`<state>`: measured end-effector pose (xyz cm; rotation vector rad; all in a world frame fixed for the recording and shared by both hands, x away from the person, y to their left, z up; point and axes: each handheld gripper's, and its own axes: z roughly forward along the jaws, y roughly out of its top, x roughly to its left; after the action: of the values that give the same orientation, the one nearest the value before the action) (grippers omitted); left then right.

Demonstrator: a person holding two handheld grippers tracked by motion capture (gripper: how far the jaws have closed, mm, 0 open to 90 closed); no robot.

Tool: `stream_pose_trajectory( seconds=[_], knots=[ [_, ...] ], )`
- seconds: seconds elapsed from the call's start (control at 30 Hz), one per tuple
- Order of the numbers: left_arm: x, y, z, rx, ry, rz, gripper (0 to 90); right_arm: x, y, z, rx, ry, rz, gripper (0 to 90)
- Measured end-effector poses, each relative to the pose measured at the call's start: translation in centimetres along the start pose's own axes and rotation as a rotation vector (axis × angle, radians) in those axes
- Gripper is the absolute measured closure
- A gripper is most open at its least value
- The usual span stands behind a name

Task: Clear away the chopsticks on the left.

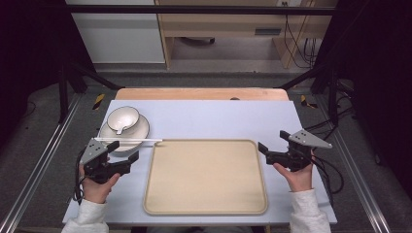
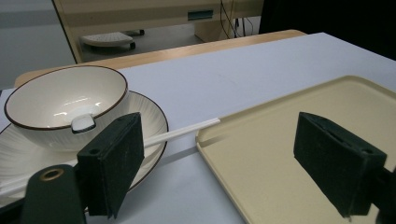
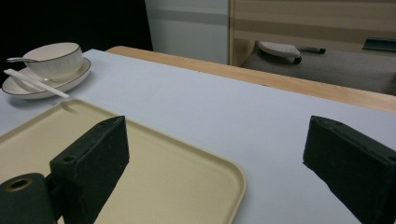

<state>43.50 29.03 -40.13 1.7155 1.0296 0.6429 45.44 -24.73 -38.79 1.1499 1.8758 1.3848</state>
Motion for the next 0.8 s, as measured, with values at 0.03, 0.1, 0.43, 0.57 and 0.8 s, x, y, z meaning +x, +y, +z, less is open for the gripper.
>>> stream_pose_trajectory(
  seconds=[0.03, 0.1, 0.43, 0.57, 0.8],
  knots=[
    [0.1, 0.0, 0.0, 0.001, 0.000, 0.002, 16.1, 0.0, 0.0, 0.0, 0.003, 0.002, -0.005, 7.2],
    [0.1, 0.0, -0.1, 0.004, 0.001, 0.005, 16.1, 0.1, 0.1, 0.0, 0.001, 0.002, -0.007, 7.2],
    [2.1, 0.0, -0.1, 0.046, -0.004, 0.026, 16.8, 1.0, 0.6, -0.2, 0.002, 0.011, -0.043, 7.0],
    [3.4, 0.0, 0.0, 0.073, 0.001, 0.032, 16.8, 1.3, 0.8, -0.2, 0.004, 0.014, -0.049, 7.0],
    [5.6, -0.1, 1.0, 0.139, 0.028, 0.050, 16.9, 1.6, 1.0, -0.1, 0.008, 0.021, -0.058, 7.0]
  ],
)
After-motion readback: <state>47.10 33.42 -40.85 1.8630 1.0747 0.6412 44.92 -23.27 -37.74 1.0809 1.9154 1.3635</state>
